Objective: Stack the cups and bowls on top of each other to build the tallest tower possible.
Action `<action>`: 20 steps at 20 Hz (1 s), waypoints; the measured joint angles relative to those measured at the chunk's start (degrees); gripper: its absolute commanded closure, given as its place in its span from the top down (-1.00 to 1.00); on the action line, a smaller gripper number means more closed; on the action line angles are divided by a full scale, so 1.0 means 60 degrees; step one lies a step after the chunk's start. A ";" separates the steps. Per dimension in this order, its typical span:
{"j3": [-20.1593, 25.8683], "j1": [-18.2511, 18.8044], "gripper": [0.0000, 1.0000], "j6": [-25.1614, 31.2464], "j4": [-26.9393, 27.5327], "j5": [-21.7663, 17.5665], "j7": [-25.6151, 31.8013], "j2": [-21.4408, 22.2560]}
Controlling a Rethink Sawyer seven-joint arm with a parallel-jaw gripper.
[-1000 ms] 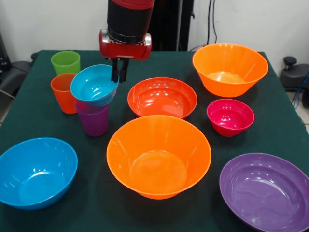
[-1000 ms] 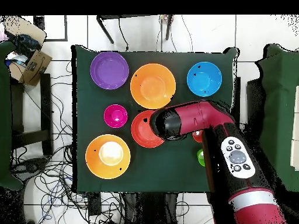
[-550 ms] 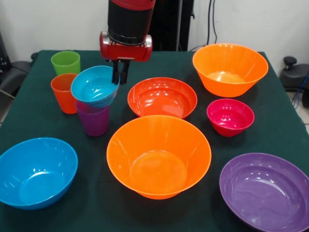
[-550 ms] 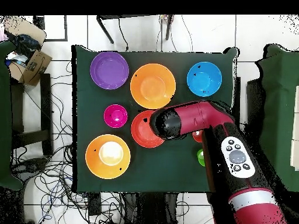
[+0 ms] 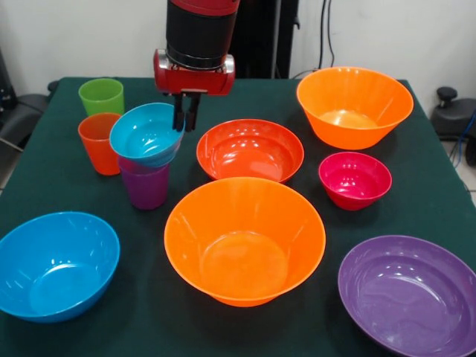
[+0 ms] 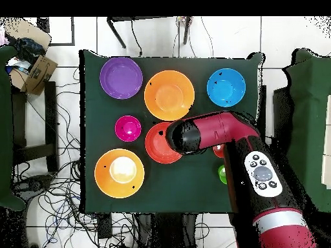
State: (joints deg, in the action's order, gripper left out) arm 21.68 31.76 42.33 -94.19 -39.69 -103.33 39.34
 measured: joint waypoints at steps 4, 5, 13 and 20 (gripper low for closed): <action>0.0000 0.0000 -1.00 0.0000 0.0000 0.0000 0.0000 0.0000; 0.0000 0.0000 -1.00 0.0000 0.0000 0.0000 0.0000 0.0000; 0.0000 0.0000 -1.00 0.0000 0.0085 -0.0137 0.0000 -0.0012; 0.0000 0.0000 -1.00 0.0000 0.0265 -0.0365 0.0000 -0.0237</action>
State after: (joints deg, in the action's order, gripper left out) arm 21.68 31.76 42.33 -92.60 -41.88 -103.33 37.91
